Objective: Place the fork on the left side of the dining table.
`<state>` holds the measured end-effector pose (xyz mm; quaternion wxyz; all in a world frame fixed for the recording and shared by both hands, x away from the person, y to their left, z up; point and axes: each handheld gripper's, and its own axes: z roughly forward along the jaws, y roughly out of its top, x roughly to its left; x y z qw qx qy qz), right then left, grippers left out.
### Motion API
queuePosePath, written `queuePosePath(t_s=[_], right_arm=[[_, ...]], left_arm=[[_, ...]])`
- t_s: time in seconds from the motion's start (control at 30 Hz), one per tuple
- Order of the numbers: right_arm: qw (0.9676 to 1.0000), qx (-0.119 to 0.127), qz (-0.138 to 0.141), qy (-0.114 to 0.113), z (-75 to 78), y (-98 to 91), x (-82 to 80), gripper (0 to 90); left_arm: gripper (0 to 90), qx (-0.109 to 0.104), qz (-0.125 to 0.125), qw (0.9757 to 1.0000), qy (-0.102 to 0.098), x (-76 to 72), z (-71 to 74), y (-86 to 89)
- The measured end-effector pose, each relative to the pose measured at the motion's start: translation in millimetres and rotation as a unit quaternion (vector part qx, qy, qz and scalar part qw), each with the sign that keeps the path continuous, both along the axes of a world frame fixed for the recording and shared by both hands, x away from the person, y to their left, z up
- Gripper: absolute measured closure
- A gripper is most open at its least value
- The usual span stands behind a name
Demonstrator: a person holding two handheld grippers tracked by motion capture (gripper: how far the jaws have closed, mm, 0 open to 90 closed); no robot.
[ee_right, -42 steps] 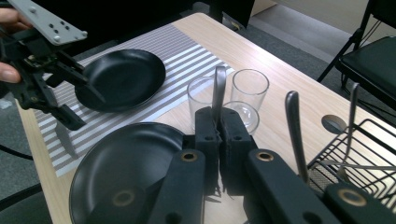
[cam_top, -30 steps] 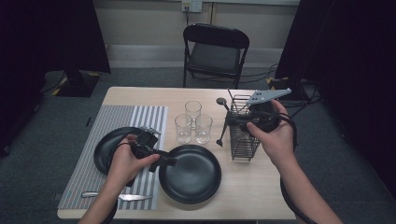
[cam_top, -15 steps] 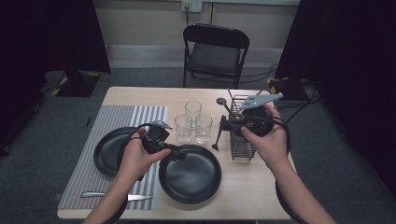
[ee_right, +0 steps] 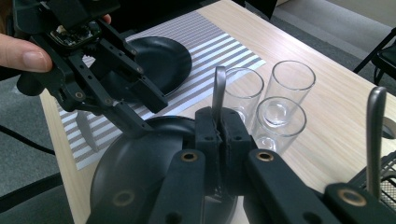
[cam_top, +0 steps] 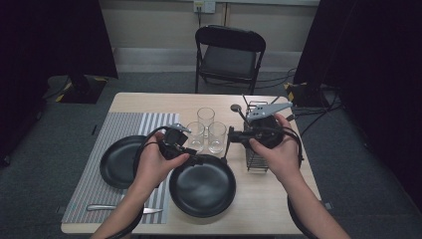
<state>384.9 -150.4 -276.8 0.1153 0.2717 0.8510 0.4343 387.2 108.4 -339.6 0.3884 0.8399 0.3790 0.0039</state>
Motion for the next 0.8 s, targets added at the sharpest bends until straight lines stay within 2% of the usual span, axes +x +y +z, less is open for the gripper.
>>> queuePosePath(t_s=[0.13,0.17,0.43,0.8], right_arm=[[1.0,-0.001,0.001,0.001,-2.4,4.4,-1.4,87.6],[1.0,-0.001,0.001,0.004,-3.2,5.5,-1.8,87.6],[1.0,-0.003,0.002,0.006,-5.5,11.7,-5.5,87.6],[0.9999,-0.006,0.006,0.009,-9.2,19.2,-7.6,87.6]], left_arm=[[53.9,0.002,-0.004,1.0,-0.001,1.1,2.6,-3.9],[54.2,-0.003,0.002,1.0,-0.005,0.7,2.5,-6.1],[56.6,0.002,-0.017,0.9998,-0.012,2.5,6.4,-19.1],[57.1,-0.004,-0.028,0.9993,-0.025,1.8,7.7,-34.7]])
